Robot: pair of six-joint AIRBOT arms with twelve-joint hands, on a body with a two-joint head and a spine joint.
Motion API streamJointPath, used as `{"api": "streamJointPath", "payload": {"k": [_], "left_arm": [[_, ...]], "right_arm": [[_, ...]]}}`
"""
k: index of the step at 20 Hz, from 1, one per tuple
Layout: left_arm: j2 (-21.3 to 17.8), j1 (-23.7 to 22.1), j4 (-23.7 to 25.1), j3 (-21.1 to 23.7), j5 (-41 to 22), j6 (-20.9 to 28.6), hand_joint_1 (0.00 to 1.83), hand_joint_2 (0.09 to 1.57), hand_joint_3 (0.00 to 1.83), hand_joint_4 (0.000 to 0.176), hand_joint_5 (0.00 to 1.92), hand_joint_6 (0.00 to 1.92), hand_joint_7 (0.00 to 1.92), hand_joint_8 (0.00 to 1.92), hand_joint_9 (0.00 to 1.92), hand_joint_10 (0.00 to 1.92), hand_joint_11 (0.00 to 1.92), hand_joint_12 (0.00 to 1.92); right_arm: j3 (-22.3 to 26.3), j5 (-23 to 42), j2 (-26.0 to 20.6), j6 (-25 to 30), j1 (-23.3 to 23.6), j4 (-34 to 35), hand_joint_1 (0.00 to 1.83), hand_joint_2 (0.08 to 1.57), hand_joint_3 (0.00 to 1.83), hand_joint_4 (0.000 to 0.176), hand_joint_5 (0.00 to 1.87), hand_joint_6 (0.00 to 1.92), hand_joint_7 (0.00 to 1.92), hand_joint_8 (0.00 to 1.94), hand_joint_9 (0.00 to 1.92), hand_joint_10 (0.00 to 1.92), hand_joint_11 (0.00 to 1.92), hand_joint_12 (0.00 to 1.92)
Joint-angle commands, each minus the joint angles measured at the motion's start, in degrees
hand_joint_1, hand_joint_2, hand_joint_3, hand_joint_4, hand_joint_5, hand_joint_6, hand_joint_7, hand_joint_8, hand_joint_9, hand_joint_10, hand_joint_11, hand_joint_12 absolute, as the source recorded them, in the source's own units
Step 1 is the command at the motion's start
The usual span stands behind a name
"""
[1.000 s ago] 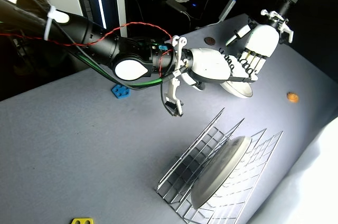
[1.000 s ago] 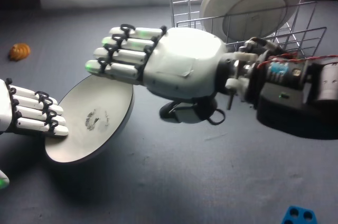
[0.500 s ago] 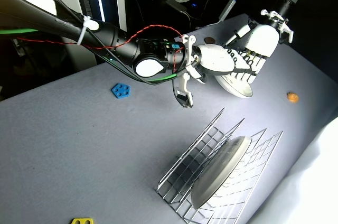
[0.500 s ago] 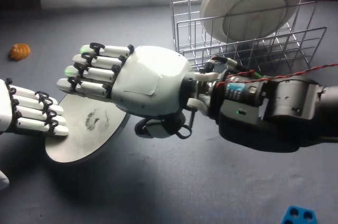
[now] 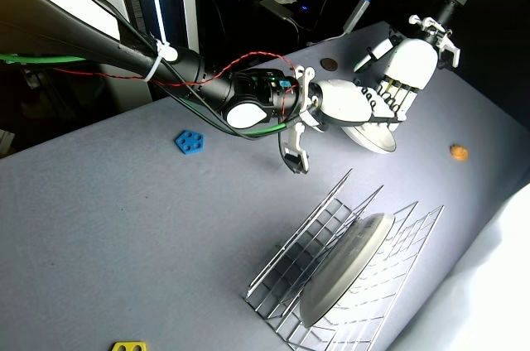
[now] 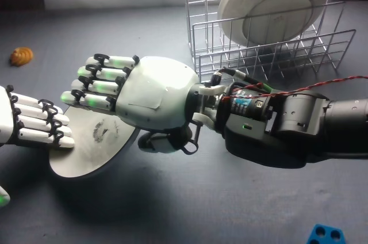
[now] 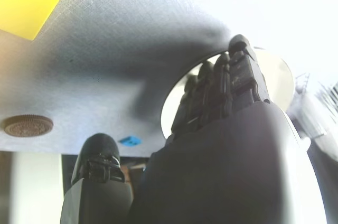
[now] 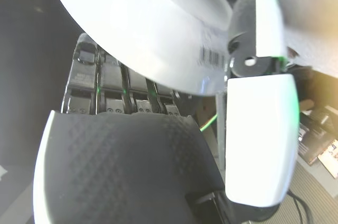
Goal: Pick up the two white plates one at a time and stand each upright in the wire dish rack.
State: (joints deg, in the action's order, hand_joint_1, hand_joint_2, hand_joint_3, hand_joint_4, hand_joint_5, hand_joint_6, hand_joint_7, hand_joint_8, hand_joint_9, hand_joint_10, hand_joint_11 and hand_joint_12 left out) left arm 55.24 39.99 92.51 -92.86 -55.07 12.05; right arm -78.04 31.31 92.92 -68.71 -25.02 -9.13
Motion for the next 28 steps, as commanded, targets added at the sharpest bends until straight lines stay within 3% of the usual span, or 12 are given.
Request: {"api": "streamJointPath", "payload": {"k": [1, 2, 3, 7, 13, 14, 15, 16, 17, 18, 24, 28], "left_arm": [[0.7, 0.0, -0.6, -0.1, -2.2, 0.1, 0.0, 1.14, 0.0, 0.0, 0.0, 0.0, 0.0, 0.0, 0.0, 0.0, 0.0, 0.0], [0.7, 0.0, -0.6, -0.1, -2.2, 0.1, 0.0, 1.15, 0.0, 0.0, 0.0, 0.0, 0.0, 0.0, 0.0, 0.0, 0.0, 0.0], [0.8, 0.0, -0.4, -0.2, -2.2, 0.1, 0.0, 1.14, 0.0, 0.0, 0.0, 0.0, 0.0, 0.0, 0.0, 0.0, 0.0, 0.0], [1.0, -0.1, -0.3, -0.3, -2.2, 0.1, 0.0, 1.14, 0.0, 0.0, 0.0, 0.0, 0.0, 0.0, 0.0, 0.0, 0.0, 0.0], [1.3, -0.1, -0.1, -0.5, -2.2, 0.1, 0.0, 1.14, 0.0, 0.0, 0.0, 0.0, 0.0, 0.0, 0.0, 0.0, 0.0, 0.0], [1.3, -0.1, -0.1, -0.6, -2.2, 0.1, 0.0, 1.14, 0.0, 0.0, 0.0, 0.0, 0.0, 0.0, 0.0, 0.0, 0.0, 0.0], [1.3, -0.1, -0.1, -0.5, -2.2, 0.1, 0.0, 1.14, 0.0, 0.0, 0.0, 0.0, 0.0, 0.0, 0.0, 0.0, 0.0, 0.0], [1.3, -0.1, -0.1, -0.6, -2.2, 0.1, 0.0, 1.14, 0.0, 0.0, 0.0, 0.0, 0.0, 0.0, 0.0, 0.0, 0.0, 0.0], [1.3, -0.1, -0.1, -0.6, -2.2, 0.1, 0.0, 1.14, 0.0, 0.0, 0.0, 0.0, 0.0, 0.0, 0.0, 0.0, 0.0, 0.0], [1.4, -0.1, -0.1, -0.6, -2.2, 0.1, 0.0, 1.14, 0.0, 0.0, 0.0, 0.0, 0.0, 0.0, 0.0, 0.0, 0.0, 0.0], [1.2, -2.7, -0.1, -0.8, -2.2, 0.1, 0.0, 1.15, 0.0, 0.0, 0.0, 0.0, 0.0, 0.0, 0.0, 0.0, 0.0, 0.0], [0.4, -6.5, -0.1, -0.6, -2.2, 0.6, 0.0, 1.15, 0.0, 0.0, 0.0, 0.0, 0.0, 0.0, 0.0, 0.0, 0.0, 0.0]], "right_arm": [[0.0, 8.3, 0.3, -0.1, 0.0, -0.1, 1.09, 1.02, 0.0, 0.0, 0.09, 0.01, 0.15, 0.01, 0.12, 0.01, 0.0, 0.32], [-0.7, 8.7, 0.8, -0.1, 0.0, -0.1, 1.06, 0.99, 0.0, 0.0, 0.2, 0.02, 0.25, 0.01, 0.21, 0.03, 0.0, 0.6], [-1.4, 8.7, 1.3, -0.1, 0.0, -0.1, 1.07, 0.97, 0.0, 0.0, 0.27, 0.03, 0.31, 0.02, 0.26, 0.03, 0.0, 0.74], [-2.7, 8.9, 2.0, 0.0, -0.2, 0.0, 1.07, 1.0, 0.01, 0.0, 0.49, 0.03, 0.48, 0.01, 0.43, 0.03, 0.0, 1.06], [-3.2, 9.5, 2.5, 0.0, -0.9, 0.1, 1.09, 1.07, 0.0, 0.0, 0.89, 0.02, 0.87, 0.01, 0.78, 0.02, 0.34, 1.01], [-3.3, 9.5, 2.6, 0.0, -1.0, 0.1, 1.15, 1.11, 0.0, 0.0, 0.98, 0.73, 0.97, 0.01, 0.87, 0.01, 0.44, 0.94], [-3.3, 9.5, 2.7, 0.0, -1.0, 0.1, 1.15, 1.11, 0.0, 0.0, 0.98, 0.73, 0.97, 0.01, 0.87, 0.01, 0.44, 0.94], [-3.3, 9.6, 2.7, 0.0, -1.0, 0.3, 1.17, 1.09, 0.0, 0.0, 1.04, 0.86, 1.11, 0.03, 1.03, 0.04, 0.57, 0.96], [-3.3, 9.7, 2.7, 0.0, -1.0, 0.6, 1.24, 1.05, 0.01, 0.0, 1.16, 0.75, 1.11, 0.54, 1.11, 0.04, 0.63, 0.97], [-3.3, 9.7, 2.7, 0.0, -1.0, 0.8, 1.24, 1.06, 0.0, 0.0, 1.15, 0.78, 1.07, 0.72, 1.13, 0.03, 0.63, 1.01], [-3.3, 9.7, 2.6, 0.0, -1.1, 0.9, 1.24, 1.06, 0.0, 0.014, 1.13, 0.79, 1.1, 0.73, 1.21, 0.01, 0.72, 0.96], [-3.3, 9.1, 2.2, 0.0, -1.2, 0.9, 1.24, 1.07, 0.0, 0.015, 1.11, 0.84, 1.08, 0.76, 1.18, 0.0, 0.71, 0.9]]}}
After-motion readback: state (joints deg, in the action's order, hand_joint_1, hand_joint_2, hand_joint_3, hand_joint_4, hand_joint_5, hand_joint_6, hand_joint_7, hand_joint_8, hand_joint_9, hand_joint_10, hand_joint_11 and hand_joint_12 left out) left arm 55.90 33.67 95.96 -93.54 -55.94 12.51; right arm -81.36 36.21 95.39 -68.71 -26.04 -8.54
